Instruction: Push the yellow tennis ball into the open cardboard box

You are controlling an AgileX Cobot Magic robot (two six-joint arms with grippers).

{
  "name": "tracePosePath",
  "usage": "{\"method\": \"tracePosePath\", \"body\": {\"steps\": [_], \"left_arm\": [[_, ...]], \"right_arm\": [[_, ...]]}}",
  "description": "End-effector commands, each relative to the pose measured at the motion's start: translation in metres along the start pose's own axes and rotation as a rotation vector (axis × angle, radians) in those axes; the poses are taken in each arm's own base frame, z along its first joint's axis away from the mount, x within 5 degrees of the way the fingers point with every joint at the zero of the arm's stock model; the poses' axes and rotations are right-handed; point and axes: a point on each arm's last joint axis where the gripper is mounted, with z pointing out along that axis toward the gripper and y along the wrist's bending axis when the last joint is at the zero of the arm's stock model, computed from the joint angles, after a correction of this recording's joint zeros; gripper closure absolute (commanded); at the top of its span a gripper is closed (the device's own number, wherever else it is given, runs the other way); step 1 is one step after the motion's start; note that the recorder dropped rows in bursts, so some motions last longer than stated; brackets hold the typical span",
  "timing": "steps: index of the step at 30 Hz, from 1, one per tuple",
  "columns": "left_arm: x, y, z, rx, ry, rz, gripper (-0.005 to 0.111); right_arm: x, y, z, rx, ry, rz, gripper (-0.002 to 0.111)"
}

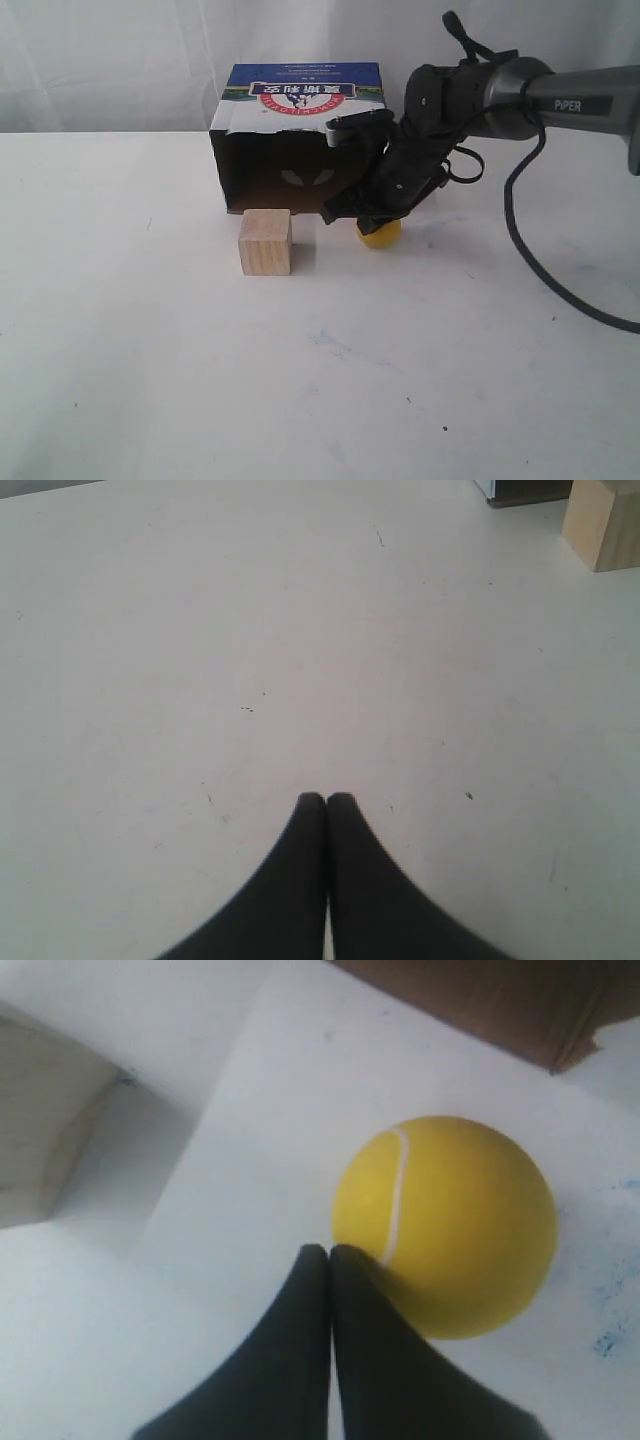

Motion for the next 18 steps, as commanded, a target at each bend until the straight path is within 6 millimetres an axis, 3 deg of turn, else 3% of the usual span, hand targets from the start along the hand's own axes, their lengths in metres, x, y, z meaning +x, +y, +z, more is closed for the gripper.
{"method": "tracePosePath", "body": {"steps": [1, 7, 18], "left_arm": [[0.001, 0.000, 0.000, 0.005, -0.005, -0.001, 0.107], [0.001, 0.000, 0.000, 0.005, -0.005, -0.001, 0.107], [0.001, 0.000, 0.000, 0.005, -0.005, -0.001, 0.107]], "right_arm": [[0.002, -0.009, 0.014, 0.033, -0.009, -0.016, 0.108], [0.003, -0.010, 0.021, 0.036, -0.014, -0.014, 0.108], [-0.007, -0.008, -0.013, 0.051, -0.071, -0.034, 0.108]]}}
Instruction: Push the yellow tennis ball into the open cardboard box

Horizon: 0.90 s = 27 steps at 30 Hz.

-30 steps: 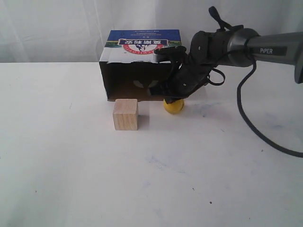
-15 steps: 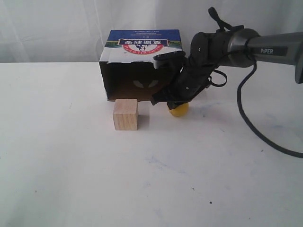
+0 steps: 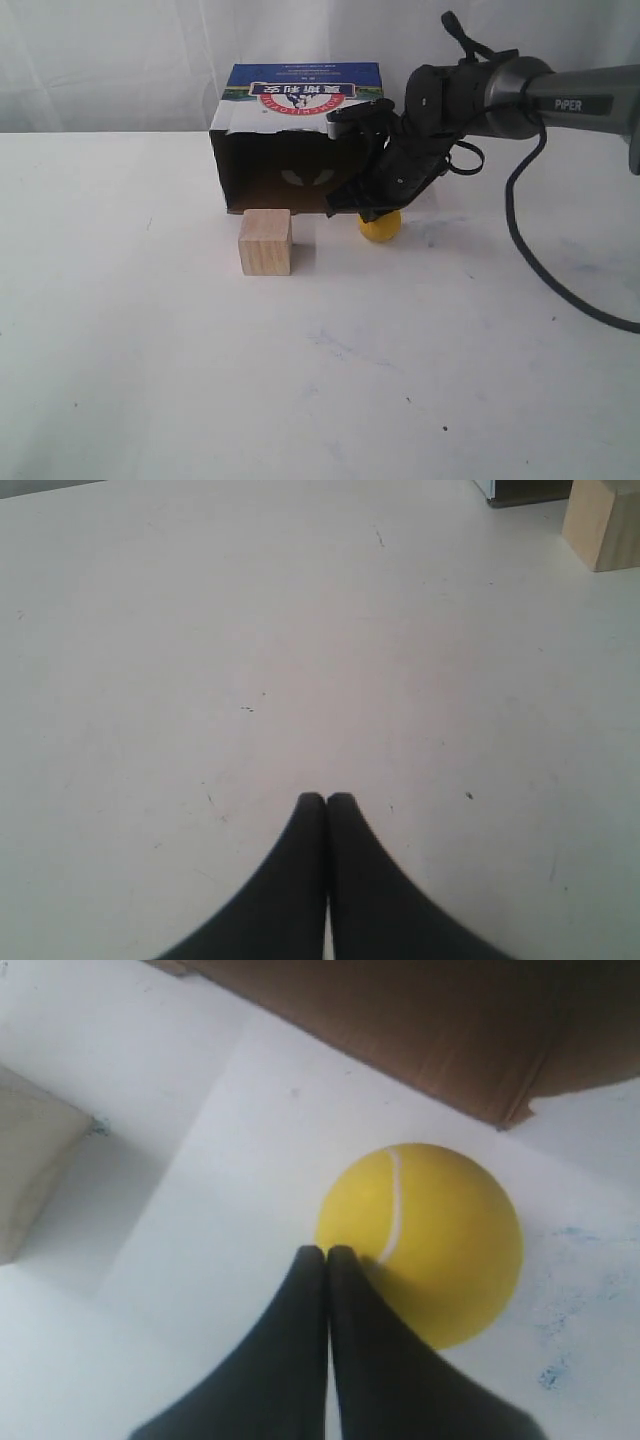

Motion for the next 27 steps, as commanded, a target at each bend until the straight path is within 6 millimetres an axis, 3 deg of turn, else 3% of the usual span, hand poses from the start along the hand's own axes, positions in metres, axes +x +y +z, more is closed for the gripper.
{"method": "tracePosePath", "body": {"steps": [1, 12, 20, 27], "left_arm": [[0.001, 0.000, 0.000, 0.005, -0.005, -0.001, 0.107], [0.001, 0.000, 0.000, 0.005, -0.005, -0.001, 0.107], [0.001, 0.000, 0.000, 0.005, -0.005, -0.001, 0.107], [0.001, 0.000, 0.000, 0.005, -0.005, -0.001, 0.107]], "right_arm": [[-0.001, -0.006, -0.010, 0.020, -0.010, -0.014, 0.108], [-0.003, -0.012, -0.018, 0.081, -0.013, -0.083, 0.108], [-0.001, -0.031, -0.019, 0.133, -0.014, -0.024, 0.108], [0.000, -0.034, -0.022, 0.139, -0.005, -0.026, 0.108]]}}
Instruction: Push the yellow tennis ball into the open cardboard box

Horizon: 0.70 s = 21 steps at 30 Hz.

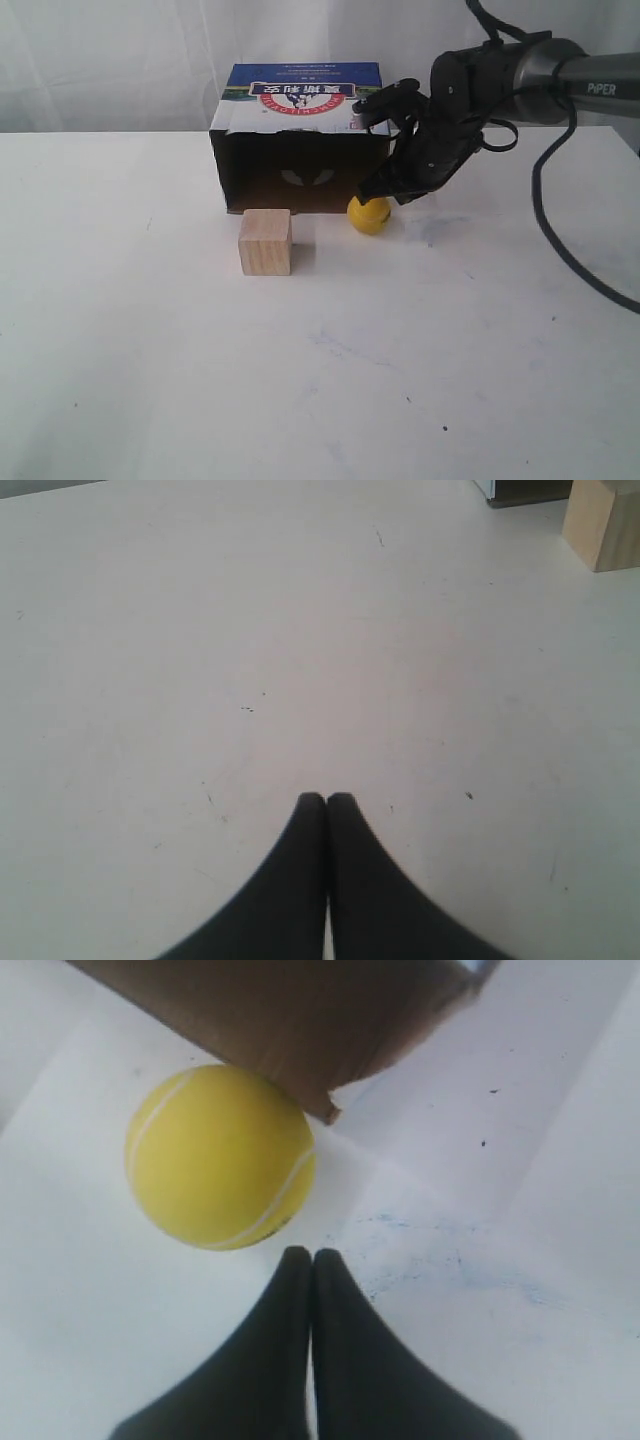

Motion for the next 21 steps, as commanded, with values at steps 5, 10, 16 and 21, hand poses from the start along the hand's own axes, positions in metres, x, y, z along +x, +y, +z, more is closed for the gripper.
{"method": "tracePosePath", "body": {"steps": [5, 10, 16, 21], "left_arm": [[0.001, 0.000, 0.000, 0.005, -0.005, -0.001, 0.107], [0.001, 0.000, 0.000, 0.005, -0.005, -0.001, 0.107], [0.001, 0.000, 0.000, 0.005, -0.005, -0.001, 0.107], [0.001, 0.000, 0.000, 0.005, -0.005, -0.001, 0.107]], "right_arm": [[0.001, -0.008, 0.006, 0.015, -0.026, 0.020, 0.108], [0.000, 0.005, 0.006, -0.121, -0.028, 0.060, 0.108], [-0.003, 0.026, 0.009, -0.290, -0.060, 0.050, 0.108], [0.003, 0.041, 0.036, -0.308, -0.041, 0.048, 0.108]]}}
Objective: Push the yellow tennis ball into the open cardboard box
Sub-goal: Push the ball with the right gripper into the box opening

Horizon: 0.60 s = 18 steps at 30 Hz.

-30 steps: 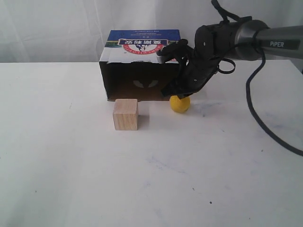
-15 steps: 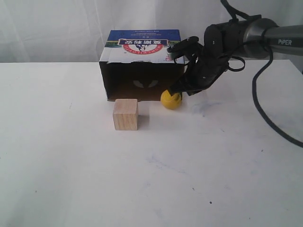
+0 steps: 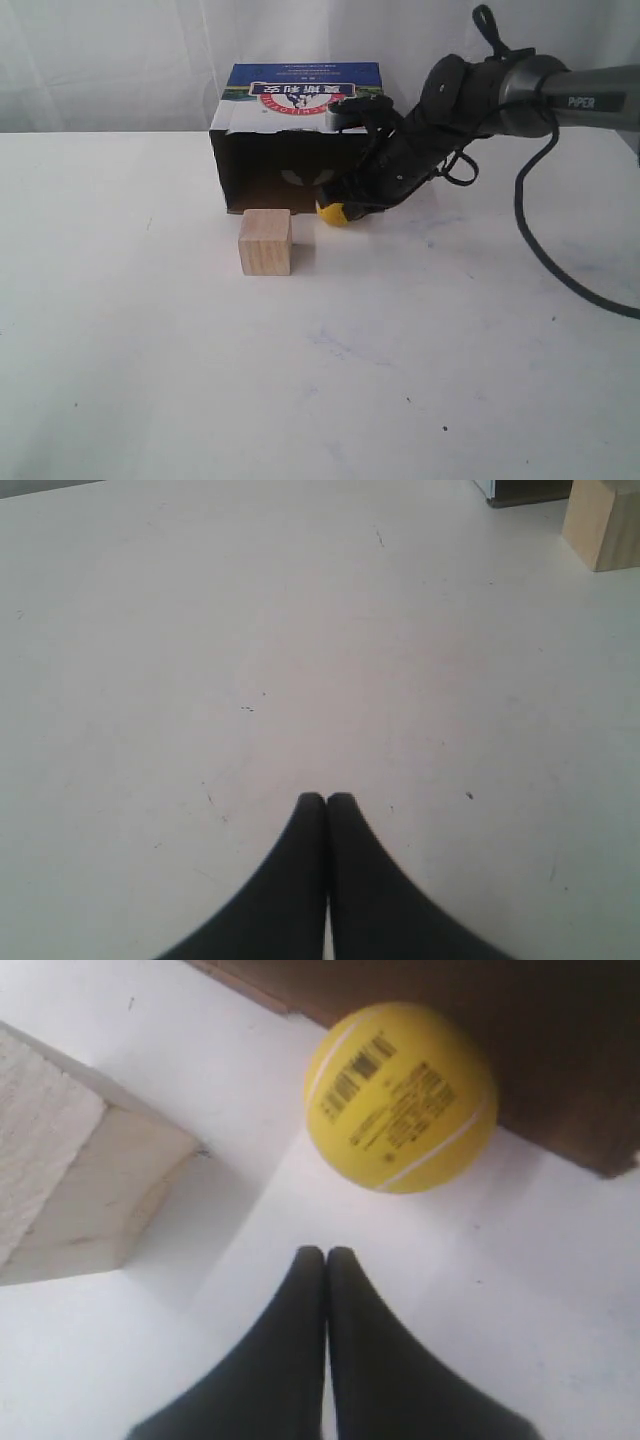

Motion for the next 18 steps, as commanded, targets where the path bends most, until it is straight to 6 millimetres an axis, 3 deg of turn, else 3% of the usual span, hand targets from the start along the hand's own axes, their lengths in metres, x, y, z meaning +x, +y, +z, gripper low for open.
{"method": "tracePosePath", "body": {"steps": [1, 5, 9, 13, 18], "left_arm": [[0.001, 0.000, 0.000, 0.005, -0.005, -0.001, 0.107], [0.001, 0.000, 0.000, 0.005, -0.005, -0.001, 0.107], [0.001, 0.000, 0.000, 0.005, -0.005, -0.001, 0.107], [0.001, 0.000, 0.000, 0.005, -0.005, -0.001, 0.107], [0.001, 0.000, 0.000, 0.005, -0.005, -0.001, 0.107]], "right_arm": [[0.007, 0.008, 0.026, -0.028, 0.005, -0.018, 0.108], [0.004, 0.014, 0.044, 0.004, -0.067, -0.032, 0.108], [-0.007, 0.004, 0.052, 0.096, -0.231, 0.013, 0.108], [-0.022, -0.007, 0.046, 0.211, -0.420, 0.033, 0.108], [-0.028, -0.004, 0.038, 0.193, -0.433, 0.066, 0.108]]}}
